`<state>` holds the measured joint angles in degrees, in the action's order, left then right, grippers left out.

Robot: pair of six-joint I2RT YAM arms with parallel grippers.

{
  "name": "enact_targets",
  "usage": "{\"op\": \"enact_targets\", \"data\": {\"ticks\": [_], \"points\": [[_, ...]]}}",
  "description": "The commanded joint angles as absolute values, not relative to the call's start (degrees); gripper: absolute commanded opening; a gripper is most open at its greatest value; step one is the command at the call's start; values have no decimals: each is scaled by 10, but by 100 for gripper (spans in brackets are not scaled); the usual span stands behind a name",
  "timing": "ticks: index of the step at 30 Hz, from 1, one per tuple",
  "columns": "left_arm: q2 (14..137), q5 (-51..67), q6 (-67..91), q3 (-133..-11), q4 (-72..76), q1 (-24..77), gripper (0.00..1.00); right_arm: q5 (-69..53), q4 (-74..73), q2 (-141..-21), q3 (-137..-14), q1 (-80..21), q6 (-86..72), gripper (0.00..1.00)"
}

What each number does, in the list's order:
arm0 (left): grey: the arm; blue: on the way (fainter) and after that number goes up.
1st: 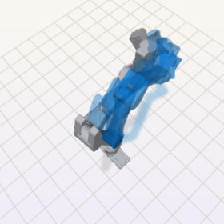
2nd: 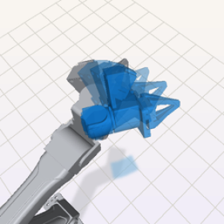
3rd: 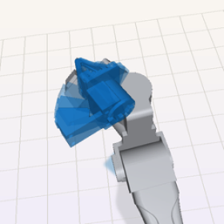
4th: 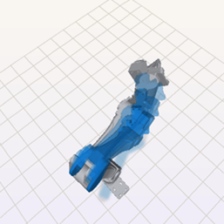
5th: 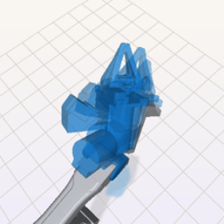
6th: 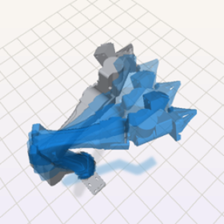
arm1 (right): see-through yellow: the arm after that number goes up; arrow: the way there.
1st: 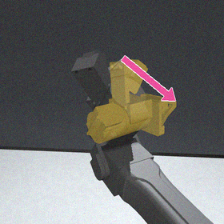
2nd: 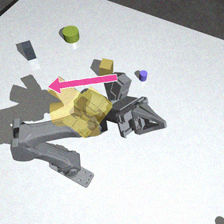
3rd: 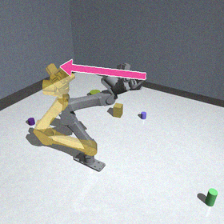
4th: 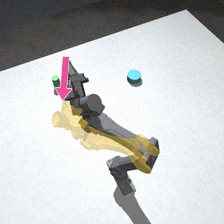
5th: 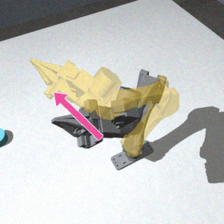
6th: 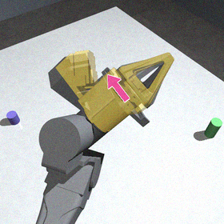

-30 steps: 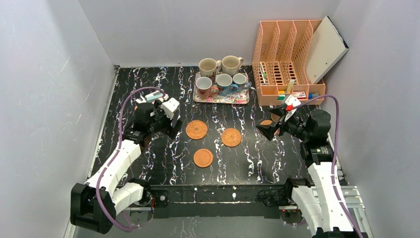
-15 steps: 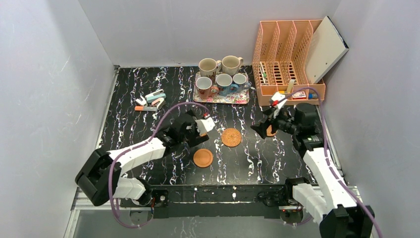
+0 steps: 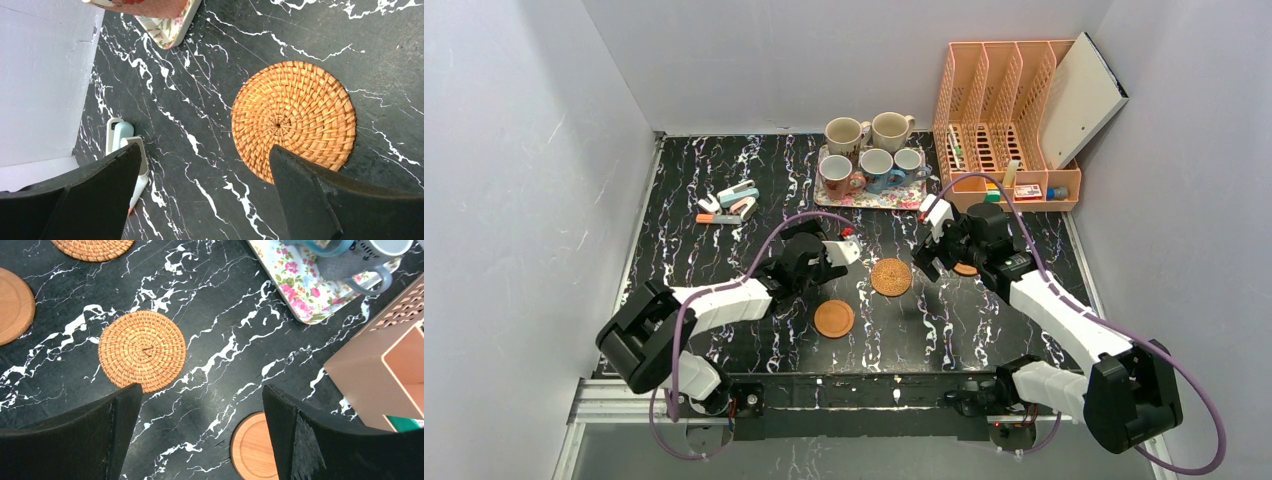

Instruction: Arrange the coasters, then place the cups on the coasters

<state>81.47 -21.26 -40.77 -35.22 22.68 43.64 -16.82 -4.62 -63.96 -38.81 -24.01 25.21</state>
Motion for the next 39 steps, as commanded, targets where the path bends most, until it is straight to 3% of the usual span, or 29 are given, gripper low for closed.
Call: {"op": "enact_targets", "data": {"ticks": [1, 16, 21, 25, 30, 39], "points": [[841, -217, -411, -348, 260, 438, 98, -156, -17, -620, -385, -241, 267, 98], [1033, -262, -403, -438, 268, 437, 98, -143, -12, -612, -376, -242, 280, 98], [1039, -281, -366, -474, 264, 436, 98, -137, -8, -613, -374, -242, 283, 98], [979, -286, -317, -487, 254, 427, 98, -137, -9, -618, -373, -241, 290, 98], [816, -250, -279, -472, 227, 417, 98, -137, -7, -633, -383, -247, 298, 98], [555, 12, -275, -385, -15, 361, 98, -108, -16, -738, -504, -294, 363, 98]]}}
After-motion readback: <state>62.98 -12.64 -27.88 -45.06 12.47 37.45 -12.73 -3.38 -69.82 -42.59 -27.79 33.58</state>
